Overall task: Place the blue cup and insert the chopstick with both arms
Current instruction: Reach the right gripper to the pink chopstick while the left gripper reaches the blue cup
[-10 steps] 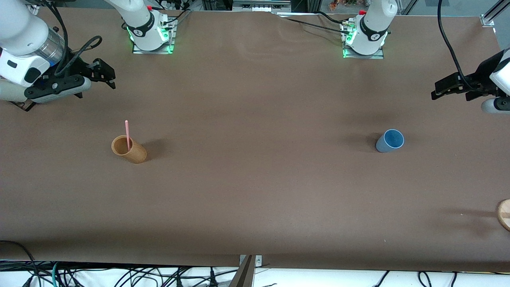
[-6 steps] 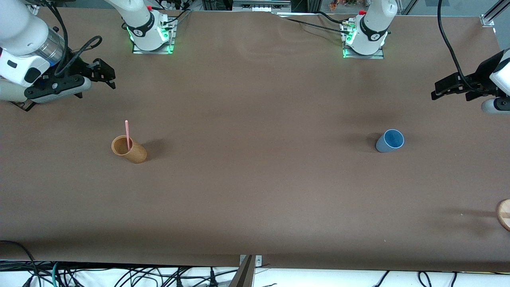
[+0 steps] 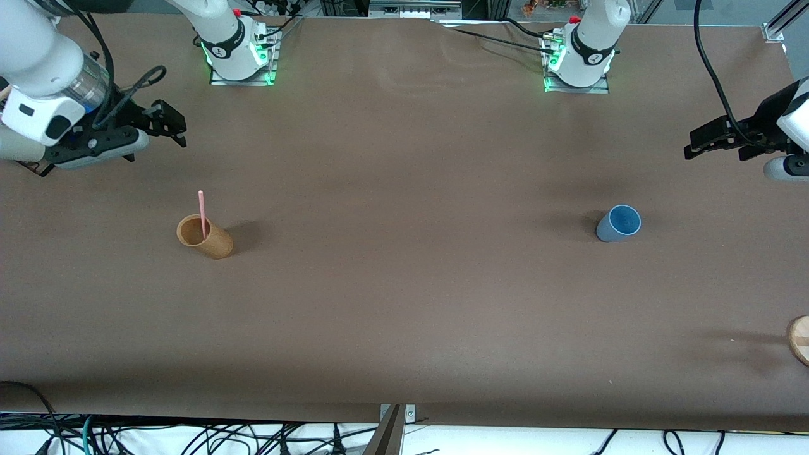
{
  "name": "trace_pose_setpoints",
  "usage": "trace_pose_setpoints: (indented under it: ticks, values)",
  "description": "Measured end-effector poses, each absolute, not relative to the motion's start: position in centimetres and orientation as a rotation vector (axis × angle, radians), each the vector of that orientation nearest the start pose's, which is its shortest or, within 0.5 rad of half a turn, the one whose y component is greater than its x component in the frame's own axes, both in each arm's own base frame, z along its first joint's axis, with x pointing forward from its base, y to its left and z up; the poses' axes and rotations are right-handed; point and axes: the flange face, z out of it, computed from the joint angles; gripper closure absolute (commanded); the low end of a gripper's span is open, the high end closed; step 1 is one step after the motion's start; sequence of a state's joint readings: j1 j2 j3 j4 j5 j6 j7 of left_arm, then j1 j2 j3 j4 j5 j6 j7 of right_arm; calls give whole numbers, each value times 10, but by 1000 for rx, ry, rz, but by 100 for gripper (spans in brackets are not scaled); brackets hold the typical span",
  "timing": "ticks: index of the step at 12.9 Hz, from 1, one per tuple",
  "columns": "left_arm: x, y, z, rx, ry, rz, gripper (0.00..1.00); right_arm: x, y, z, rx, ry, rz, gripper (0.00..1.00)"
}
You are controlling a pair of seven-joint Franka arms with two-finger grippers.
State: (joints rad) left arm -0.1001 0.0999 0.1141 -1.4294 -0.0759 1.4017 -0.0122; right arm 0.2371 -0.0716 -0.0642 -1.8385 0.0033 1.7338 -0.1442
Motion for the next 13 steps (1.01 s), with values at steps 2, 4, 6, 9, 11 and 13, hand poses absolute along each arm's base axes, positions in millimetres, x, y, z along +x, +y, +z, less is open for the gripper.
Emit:
trace_pose_setpoints:
  ticks: [2, 4, 6, 9, 11, 13]
  values:
    - [570, -5, 615, -3197, -29, 219, 0, 536, 89, 511, -3098, -480, 84, 0]
    - [576, -6, 602, -3192, -30, 255, 0, 547, 85, 474, -3102, -461, 120, 0]
    - [589, -7, 571, -3179, -34, 332, 0, 560, 75, 439, -3091, -407, 174, 0]
    - [616, -9, 508, -3154, -42, 417, 0, 572, 45, 387, -3046, -265, 291, 1]
    - [625, -9, 463, -3151, -48, 405, 0, 575, 26, 365, -3024, -192, 341, 1]
    - [623, -11, 423, -3151, -46, 396, 0, 576, 22, 352, -2990, -147, 368, 2]
